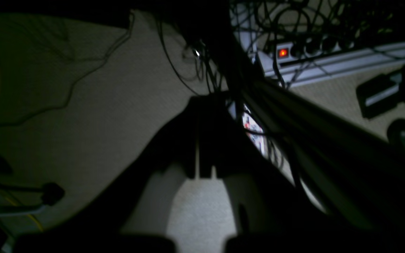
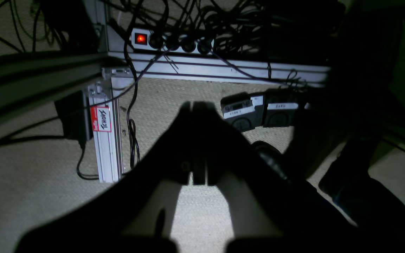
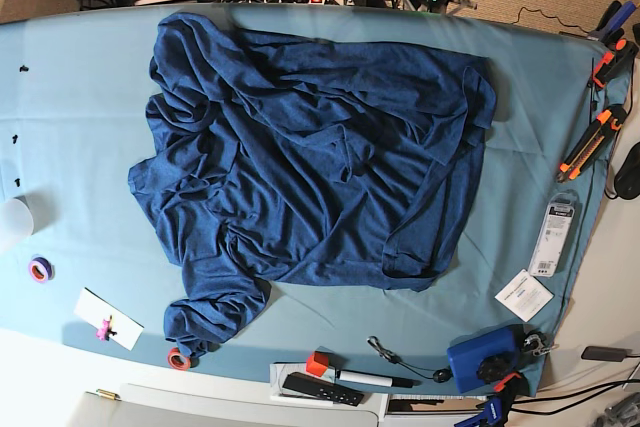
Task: Layout the t-shirt on the table in an organized manner, then fold the t-shirt properly
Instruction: 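Move both grippers from rest toward the shirt's collar edge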
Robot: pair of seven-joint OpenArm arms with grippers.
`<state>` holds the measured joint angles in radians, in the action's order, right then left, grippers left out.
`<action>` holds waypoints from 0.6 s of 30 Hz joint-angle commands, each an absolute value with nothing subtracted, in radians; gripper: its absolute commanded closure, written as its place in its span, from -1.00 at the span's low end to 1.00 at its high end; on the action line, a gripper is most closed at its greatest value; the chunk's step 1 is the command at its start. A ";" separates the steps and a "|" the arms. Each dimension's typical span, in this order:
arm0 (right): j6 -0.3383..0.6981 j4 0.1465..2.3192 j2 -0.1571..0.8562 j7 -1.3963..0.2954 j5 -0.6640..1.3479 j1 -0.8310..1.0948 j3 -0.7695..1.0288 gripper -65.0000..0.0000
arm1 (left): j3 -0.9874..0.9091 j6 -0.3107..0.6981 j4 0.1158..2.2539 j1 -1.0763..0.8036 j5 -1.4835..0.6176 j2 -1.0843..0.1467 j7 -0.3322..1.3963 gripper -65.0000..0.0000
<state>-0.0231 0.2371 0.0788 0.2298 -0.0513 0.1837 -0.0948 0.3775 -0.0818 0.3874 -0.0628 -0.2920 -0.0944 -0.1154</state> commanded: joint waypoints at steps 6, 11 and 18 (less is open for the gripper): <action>-0.028 0.244 0.094 0.300 -0.046 0.233 -0.097 1.00 | 0.377 -0.090 0.472 -0.144 -0.292 -0.154 -0.131 1.00; -0.028 0.329 0.125 0.301 -0.046 0.303 -0.097 1.00 | 0.377 -0.108 0.598 -0.244 -0.292 -0.215 -0.130 1.00; -0.031 0.533 0.166 0.299 -0.046 0.447 -0.097 1.00 | 0.376 -0.187 0.791 -0.395 -0.292 -0.274 -0.131 1.00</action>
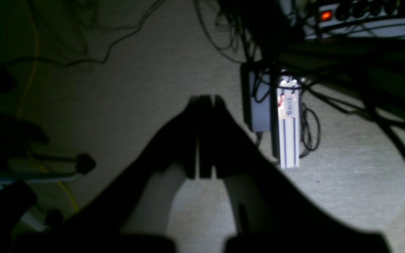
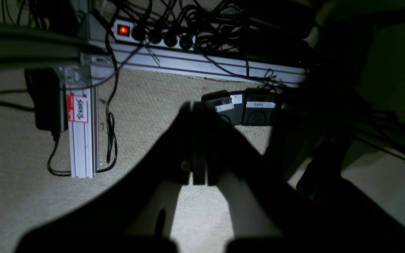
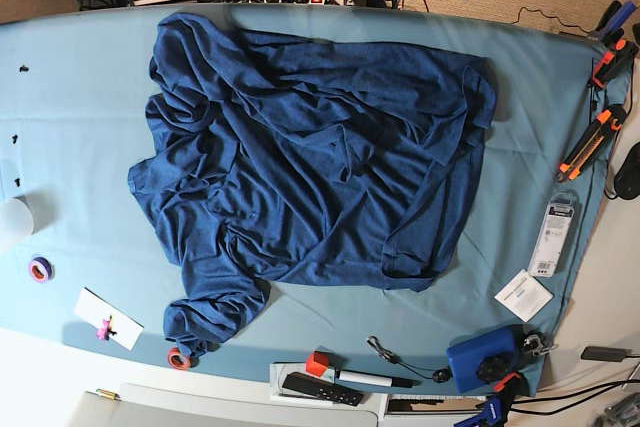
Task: Layout the t-shirt on the table in an organized manner, then fold the t-shirt properly
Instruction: 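Move both grippers from rest toward the shirt's collar edge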
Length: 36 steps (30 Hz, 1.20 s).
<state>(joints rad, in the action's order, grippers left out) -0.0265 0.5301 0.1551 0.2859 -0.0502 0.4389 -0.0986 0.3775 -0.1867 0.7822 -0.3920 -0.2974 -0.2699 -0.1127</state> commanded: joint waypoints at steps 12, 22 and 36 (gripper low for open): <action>-0.099 0.931 0.217 0.299 -0.046 0.697 -0.097 1.00 | 0.377 -0.183 1.279 -0.703 -0.293 -0.385 -0.126 1.00; -0.223 1.274 0.310 0.300 -0.046 0.897 -0.096 1.00 | 0.377 -0.271 1.685 -0.879 -0.291 -0.561 -0.064 1.00; -0.311 1.729 0.369 0.293 -0.035 1.051 -0.096 1.00 | 0.355 -0.190 2.064 -0.961 -0.213 -0.741 0.000 1.00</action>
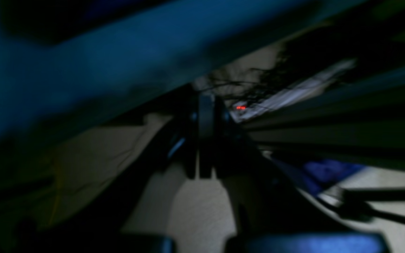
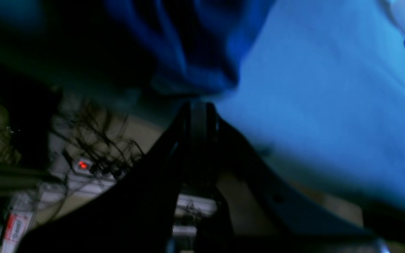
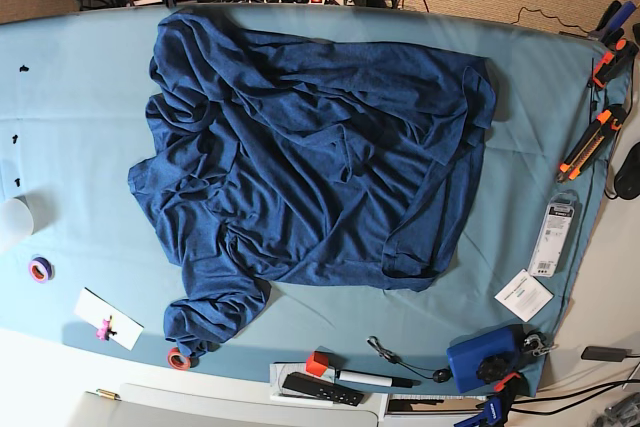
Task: Layout the t-shirt on the table in an organized manner, then fold the t-shirt properly
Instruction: 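Move both grippers from rest toward the shirt's collar edge, then lower both grippers and pinch the collar-edge corners of the blue shirt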
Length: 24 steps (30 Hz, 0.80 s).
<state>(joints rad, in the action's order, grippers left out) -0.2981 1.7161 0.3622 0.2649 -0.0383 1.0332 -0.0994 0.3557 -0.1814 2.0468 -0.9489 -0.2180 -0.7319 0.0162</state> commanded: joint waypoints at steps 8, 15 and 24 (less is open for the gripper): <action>-0.241 1.930 0.368 0.276 -0.034 1.044 -0.080 1.00 | 0.165 0.167 2.087 -0.895 -0.360 -0.740 0.155 1.00; 0.037 1.970 0.368 0.150 -0.026 0.994 0.067 1.00 | -0.053 0.356 2.087 -0.812 -0.550 -0.740 0.277 1.00; 0.601 1.969 0.321 -0.039 0.271 0.870 0.342 1.00 | -0.162 0.509 2.073 -0.710 -0.700 -0.730 0.382 1.00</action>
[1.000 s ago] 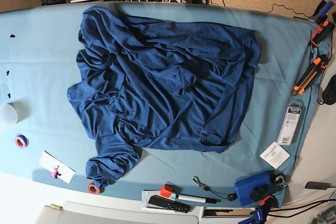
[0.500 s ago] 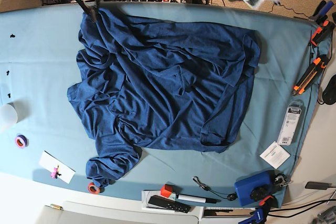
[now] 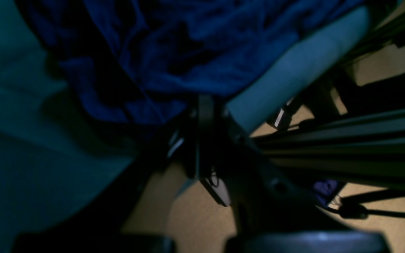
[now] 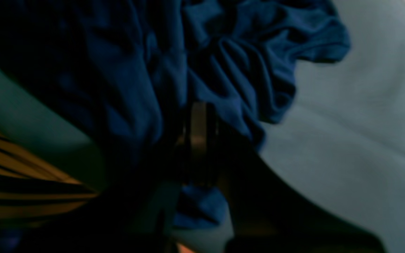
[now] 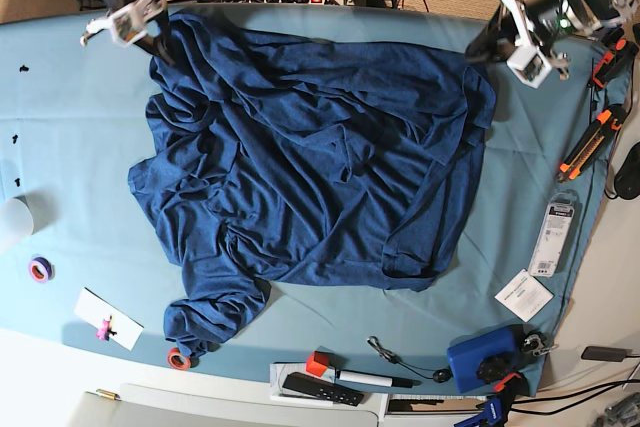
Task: Layout the t-shirt on the table in an organized manner, then fold the t-shirt properly
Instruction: 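Lower both grippers and pinch the collar-edge corners of the blue shirt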
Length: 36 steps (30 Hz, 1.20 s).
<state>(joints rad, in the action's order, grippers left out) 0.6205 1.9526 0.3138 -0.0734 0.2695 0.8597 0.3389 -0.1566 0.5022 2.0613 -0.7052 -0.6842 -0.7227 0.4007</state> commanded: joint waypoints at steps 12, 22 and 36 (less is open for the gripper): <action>0.698 1.969 0.077 -0.379 0.766 0.700 0.651 1.00 | -0.162 0.485 2.064 -0.678 -0.692 -0.559 0.374 1.00; 0.471 1.968 0.064 -0.416 0.770 0.678 0.700 0.02 | -0.161 0.494 2.064 -0.611 -0.673 -0.557 0.375 -0.14; 0.456 1.968 0.064 -0.432 0.769 0.673 0.700 0.02 | -0.160 0.492 2.063 -0.574 -0.673 -0.557 0.387 -0.14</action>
